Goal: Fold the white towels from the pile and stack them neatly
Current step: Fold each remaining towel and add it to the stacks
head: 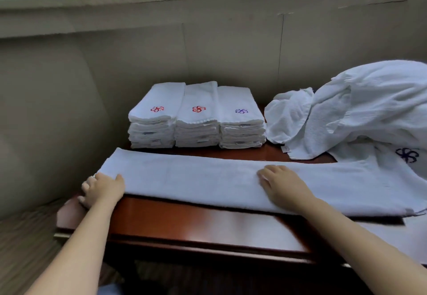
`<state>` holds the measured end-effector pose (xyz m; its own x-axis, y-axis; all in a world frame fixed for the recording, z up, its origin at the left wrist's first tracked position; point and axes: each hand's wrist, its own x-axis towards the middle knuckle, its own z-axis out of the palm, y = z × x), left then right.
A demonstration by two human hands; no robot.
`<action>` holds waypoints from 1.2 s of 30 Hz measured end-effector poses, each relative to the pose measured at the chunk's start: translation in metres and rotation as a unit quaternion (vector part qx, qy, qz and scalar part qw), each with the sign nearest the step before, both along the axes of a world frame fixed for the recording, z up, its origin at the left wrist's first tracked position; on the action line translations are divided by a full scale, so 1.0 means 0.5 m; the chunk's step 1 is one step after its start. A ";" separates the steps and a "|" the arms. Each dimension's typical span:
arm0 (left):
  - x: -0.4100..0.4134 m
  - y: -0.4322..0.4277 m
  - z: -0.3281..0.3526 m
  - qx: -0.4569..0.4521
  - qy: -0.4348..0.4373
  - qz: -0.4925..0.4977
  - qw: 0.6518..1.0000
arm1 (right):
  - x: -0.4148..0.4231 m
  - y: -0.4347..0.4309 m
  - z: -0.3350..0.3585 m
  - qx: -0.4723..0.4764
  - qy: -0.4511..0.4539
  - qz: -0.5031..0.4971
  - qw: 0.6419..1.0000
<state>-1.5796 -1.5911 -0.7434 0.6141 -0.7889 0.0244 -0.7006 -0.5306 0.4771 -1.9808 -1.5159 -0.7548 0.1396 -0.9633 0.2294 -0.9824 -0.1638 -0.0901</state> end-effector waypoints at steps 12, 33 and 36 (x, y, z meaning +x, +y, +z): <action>0.105 -0.003 0.005 -0.172 0.150 0.019 0.973 | 0.069 0.029 0.011 -0.012 -0.012 0.015 1.000; 0.009 -0.006 0.032 -0.093 -0.139 -0.077 0.983 | 0.047 0.054 0.007 -0.032 -0.044 0.096 0.994; -0.119 -0.015 0.039 -0.072 -0.179 -0.249 0.949 | 0.015 0.048 0.021 -0.015 -0.071 0.013 0.997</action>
<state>-1.6390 -1.5983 -0.7240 0.0982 -0.9521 0.2896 -0.9782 -0.0388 0.2042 -1.9735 -1.4917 -0.7443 0.1295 -0.9523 0.2765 -0.9554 -0.1945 -0.2224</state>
